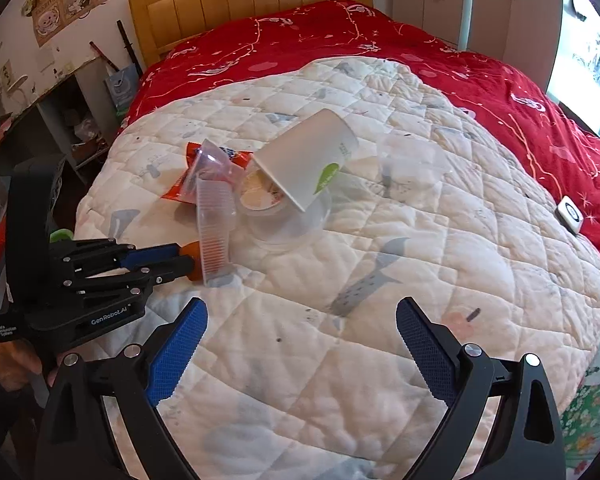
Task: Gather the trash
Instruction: 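Reach the left tool to the orange peel and close on it, then carry the orange peel to the wastebasket while the right tool grasps the clear container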
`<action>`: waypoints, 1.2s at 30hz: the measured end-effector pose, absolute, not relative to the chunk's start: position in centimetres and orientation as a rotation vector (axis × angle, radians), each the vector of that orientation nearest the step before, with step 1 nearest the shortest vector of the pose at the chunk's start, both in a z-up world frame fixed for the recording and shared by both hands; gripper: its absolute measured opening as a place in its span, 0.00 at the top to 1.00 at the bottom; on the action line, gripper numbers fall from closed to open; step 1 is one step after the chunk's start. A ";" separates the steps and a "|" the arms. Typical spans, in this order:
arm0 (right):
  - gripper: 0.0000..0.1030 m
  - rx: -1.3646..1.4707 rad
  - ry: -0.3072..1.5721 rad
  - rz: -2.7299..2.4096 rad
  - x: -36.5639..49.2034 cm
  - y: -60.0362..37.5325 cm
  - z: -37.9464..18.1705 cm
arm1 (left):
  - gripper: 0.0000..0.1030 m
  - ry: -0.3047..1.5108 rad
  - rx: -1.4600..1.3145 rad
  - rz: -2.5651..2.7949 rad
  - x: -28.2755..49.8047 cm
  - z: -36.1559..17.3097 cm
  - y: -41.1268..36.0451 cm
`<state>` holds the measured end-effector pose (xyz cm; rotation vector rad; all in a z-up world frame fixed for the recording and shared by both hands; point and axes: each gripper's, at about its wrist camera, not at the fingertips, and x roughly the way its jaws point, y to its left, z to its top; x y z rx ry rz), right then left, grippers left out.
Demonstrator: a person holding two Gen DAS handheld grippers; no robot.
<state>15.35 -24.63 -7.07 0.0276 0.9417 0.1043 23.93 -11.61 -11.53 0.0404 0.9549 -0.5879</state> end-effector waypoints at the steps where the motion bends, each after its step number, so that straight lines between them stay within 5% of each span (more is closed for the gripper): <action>1: 0.10 0.031 0.939 0.108 15.5 -24.3 -7.1 | 0.97 0.952 0.043 -0.584 23.8 -11.4 -11.4; 10: 0.10 0.031 0.947 0.123 15.9 -23.0 -7.7 | 0.96 0.949 0.027 -0.603 23.5 -10.9 -10.4; 16: 0.10 0.036 0.952 0.117 16.2 -23.5 -8.0 | 0.82 0.960 0.010 -0.613 24.3 -11.3 -10.5; 20: 0.10 0.038 0.959 0.120 16.4 -23.6 -8.4 | 0.59 0.957 0.004 -0.594 24.8 -11.7 -10.5; 29: 0.10 0.047 0.966 0.123 16.9 -23.4 -9.0 | 0.59 0.964 0.004 -0.620 25.3 -12.4 -10.9; 36: 0.10 0.058 0.966 0.137 17.4 -22.7 -9.0 | 0.79 0.962 0.015 -0.599 24.4 -12.1 -10.7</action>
